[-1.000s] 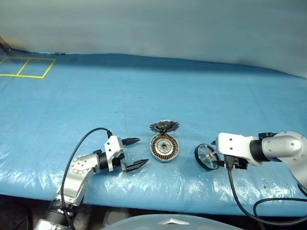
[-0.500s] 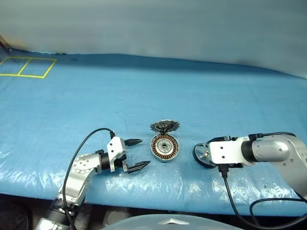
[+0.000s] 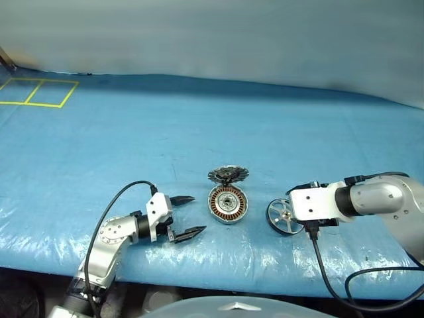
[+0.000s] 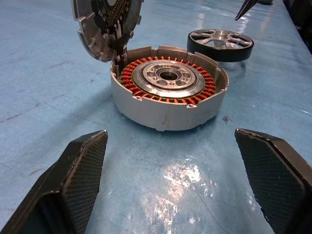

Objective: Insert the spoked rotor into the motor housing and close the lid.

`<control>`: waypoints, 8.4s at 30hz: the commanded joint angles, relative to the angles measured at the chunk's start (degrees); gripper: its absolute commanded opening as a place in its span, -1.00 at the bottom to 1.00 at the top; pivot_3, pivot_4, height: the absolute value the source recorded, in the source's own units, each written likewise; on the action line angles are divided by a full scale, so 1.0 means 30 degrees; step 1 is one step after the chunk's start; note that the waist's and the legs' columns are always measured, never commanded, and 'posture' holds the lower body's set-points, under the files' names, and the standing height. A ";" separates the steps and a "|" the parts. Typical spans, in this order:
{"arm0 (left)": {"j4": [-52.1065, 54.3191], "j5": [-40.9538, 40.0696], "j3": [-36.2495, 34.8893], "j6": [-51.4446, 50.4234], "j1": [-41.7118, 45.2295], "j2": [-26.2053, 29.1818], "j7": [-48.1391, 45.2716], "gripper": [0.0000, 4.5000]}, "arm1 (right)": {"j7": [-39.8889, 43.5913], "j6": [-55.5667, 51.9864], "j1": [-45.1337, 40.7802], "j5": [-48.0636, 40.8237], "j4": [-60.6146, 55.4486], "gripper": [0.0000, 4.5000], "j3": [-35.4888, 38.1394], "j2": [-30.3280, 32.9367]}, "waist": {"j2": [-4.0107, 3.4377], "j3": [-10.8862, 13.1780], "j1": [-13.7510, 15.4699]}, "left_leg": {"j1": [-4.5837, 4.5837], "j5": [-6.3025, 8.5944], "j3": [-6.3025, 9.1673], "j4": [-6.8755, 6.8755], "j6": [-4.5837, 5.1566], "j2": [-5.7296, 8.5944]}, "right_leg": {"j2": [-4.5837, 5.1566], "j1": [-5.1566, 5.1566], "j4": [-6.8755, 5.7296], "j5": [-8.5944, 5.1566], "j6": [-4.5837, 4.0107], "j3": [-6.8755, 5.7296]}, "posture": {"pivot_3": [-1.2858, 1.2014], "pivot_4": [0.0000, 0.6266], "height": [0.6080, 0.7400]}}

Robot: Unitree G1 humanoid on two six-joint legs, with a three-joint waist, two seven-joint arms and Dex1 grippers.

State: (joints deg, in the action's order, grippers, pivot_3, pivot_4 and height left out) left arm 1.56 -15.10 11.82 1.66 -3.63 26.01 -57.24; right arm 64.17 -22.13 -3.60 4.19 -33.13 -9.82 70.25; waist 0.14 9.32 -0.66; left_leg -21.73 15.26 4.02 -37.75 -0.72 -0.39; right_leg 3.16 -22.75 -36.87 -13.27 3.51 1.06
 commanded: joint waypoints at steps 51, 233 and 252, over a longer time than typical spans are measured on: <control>0.3738 -0.0296 0.0632 0.0775 -0.1251 0.0347 -0.0353 1.00 | 0.0775 -0.0522 -0.0121 -0.0026 0.0868 -0.42 0.0486 -0.2989 | 0.0046 -0.0025 -0.0011 | 0.0040 0.0000 -0.0021 -0.0049 0.0002 -0.0023 | -0.0007 0.0041 -0.0014 0.0029 -0.0028 -0.0002 | 0.03 -0.52 1.00; 0.6656 -0.3071 -0.1285 -0.6296 0.3686 0.2281 -0.1628 -1.00 | -0.9213 -0.3463 0.1809 -0.8264 -0.0062 0.46 0.0444 -1.2286 | 0.0051 0.0025 -0.0076 | -0.0017 0.0005 0.0088 0.0008 0.0016 -0.0005 | -0.0047 0.0013 0.0001 0.0048 0.0042 -0.0005 | 0.03 -0.52 1.00; 0.7211 -0.3505 -0.1872 -0.6604 0.1893 0.2243 0.0719 -1.00 | -0.8412 -0.2371 0.0824 -0.5755 0.2656 0.83 -0.2118 -1.2463 | 0.0049 0.0025 -0.0077 | -0.0001 0.0004 0.0074 0.0007 0.0014 -0.0012 | -0.0051 0.0012 -0.0009 0.0012 -0.0023 -0.0005 | 0.03 -0.52 1.00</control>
State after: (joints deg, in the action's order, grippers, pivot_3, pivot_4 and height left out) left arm 22.03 -24.85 7.30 -18.41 1.87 32.81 -55.25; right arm 39.09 -29.78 -1.60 -13.83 -25.67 -15.60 32.98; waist 0.29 9.39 -0.89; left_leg -21.74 15.27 4.23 -37.73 -0.68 -0.43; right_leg 3.01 -22.71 -36.90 -13.23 3.44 1.04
